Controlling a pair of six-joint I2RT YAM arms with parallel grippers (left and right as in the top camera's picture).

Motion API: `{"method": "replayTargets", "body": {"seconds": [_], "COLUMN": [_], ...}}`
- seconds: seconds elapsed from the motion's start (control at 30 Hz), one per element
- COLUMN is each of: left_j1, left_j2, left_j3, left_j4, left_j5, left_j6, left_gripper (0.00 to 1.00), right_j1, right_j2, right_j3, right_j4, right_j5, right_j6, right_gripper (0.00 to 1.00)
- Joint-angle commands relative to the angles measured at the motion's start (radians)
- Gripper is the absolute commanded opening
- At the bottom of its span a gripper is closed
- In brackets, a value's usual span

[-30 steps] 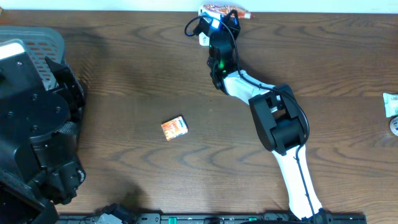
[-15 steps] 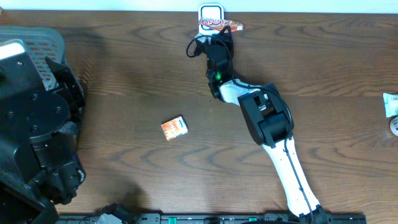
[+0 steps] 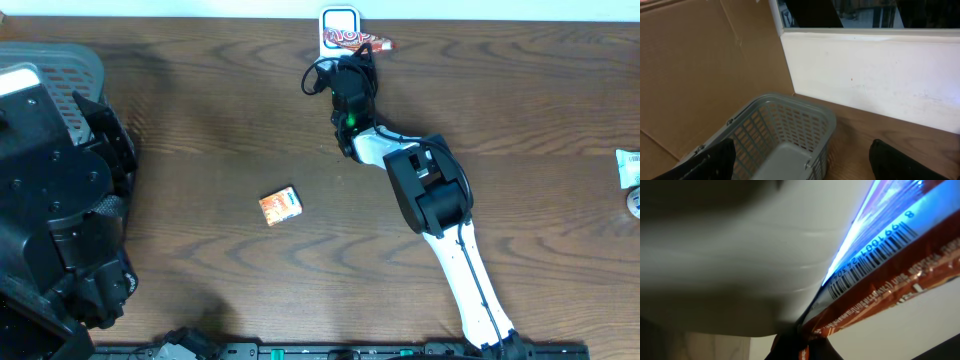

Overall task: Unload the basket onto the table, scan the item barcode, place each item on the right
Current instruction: 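Hold the chocolate bar's barcode against the scanner face, then carry the chocolate bar to the right edge and release it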

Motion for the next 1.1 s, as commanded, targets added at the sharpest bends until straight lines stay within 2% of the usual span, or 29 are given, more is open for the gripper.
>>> {"method": "replayTargets", "body": {"seconds": [0.0,0.17,0.33,0.47,0.53,0.73,0.87,1.07], "left_j1": [0.004,0.004,0.004,0.004,0.004,0.004,0.004,0.004], "left_j2": [-0.003,-0.003,-0.003,-0.003,-0.003,-0.003,-0.003,-0.003], "left_j3": [0.001,0.001,0.001,0.001,0.001,0.001,0.001,0.001], "left_j4": [0.0,0.0,0.0,0.0,0.0,0.0,0.0,0.0], "left_j5": [-0.006,-0.006,-0.006,-0.006,-0.006,-0.006,-0.006,-0.006], "left_j6": [-0.005,-0.005,-0.005,-0.005,-0.005,-0.005,-0.005,-0.005], "left_gripper": [0.86,0.86,0.86,0.86,0.86,0.86,0.86,0.86], "right_j1": [-0.005,-0.002,-0.008,-0.023,-0.042,-0.162,-0.302,-0.553], "right_j2": [-0.063,-0.142,-0.282,-0.447,-0.547,-0.757,-0.832,-0.834], "right_j3": [0.006,0.006,0.005,0.005,0.005,0.005,0.005,-0.005], "right_j4": [-0.009,-0.061,-0.32,-0.71,-0.904,-1.262,-1.403,-1.481], "right_j5": [-0.013,-0.019,0.021,0.034,0.034,-0.014,-0.106,-0.17], "right_j6": [-0.011,-0.016,0.01,0.192,0.34,0.757,0.937,1.139], "right_gripper": [0.02,0.02,0.02,0.01,0.01,0.01,0.01,0.01]}}
